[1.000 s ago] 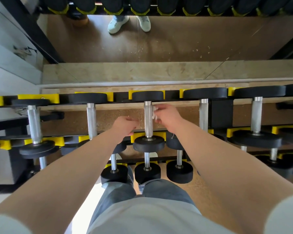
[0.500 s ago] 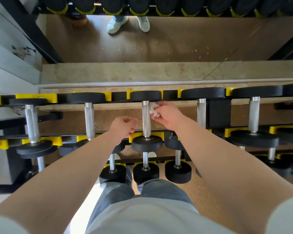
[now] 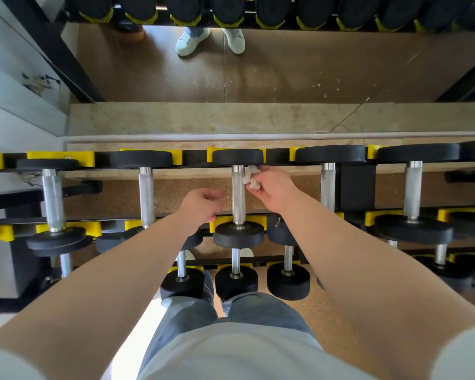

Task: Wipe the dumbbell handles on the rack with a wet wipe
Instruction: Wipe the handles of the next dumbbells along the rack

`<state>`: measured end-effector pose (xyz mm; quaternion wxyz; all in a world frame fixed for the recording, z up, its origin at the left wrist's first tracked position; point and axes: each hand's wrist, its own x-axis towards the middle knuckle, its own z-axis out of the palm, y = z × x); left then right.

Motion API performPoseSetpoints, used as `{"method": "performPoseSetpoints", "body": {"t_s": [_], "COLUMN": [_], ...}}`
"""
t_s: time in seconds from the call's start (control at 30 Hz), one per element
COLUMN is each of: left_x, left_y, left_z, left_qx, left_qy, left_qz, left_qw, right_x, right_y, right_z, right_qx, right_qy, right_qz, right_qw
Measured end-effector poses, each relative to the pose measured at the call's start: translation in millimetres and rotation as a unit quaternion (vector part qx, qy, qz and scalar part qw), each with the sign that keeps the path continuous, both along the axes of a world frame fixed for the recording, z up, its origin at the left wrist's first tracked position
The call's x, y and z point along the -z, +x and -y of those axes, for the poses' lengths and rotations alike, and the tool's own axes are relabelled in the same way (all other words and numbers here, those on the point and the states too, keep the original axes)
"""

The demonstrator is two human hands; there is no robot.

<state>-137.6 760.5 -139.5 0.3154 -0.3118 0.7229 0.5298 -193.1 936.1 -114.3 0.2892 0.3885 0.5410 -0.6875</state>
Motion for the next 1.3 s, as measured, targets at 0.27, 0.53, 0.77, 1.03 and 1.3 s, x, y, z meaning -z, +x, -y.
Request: {"method": "performPoseSetpoints", "body": {"t_s": [0.27,0.53,0.77,1.03,1.3], "left_x": [5.6,-3.2,-3.9,-0.8,0.9], "left_y": [0.8,1.1,5.0,4.3,10.4], "left_z": [2.3,1.2,3.9,5.8,8.9], "left_qx": [-0.028,-0.024,-0.025,-0.083,-0.096], "left_qy": [-0.017,0.0,0.005,-0.021,-0.01], "left_qz": [0.028,0.023,0.007,0.013,0.017], "left_qw": [0.999,0.999,1.0,0.996,0.995], "right_x": [2.4,0.5,-4.8,-9.6,-3.5], "right_y": [44.5,15.9,59.2,31.4,66.7], "right_z": [-5.9,3.3,-1.0,17.5,11.2], "right_qx": [-0.5,-0.12,-0.426,-0.27,-0.486], "right_qy": [0.249,0.202,0.267,0.356,0.342], "right_qz": [-0.059,-0.112,-0.177,-0.234,-0.248], "right_qw": [0.827,0.966,0.846,0.864,0.765]}}
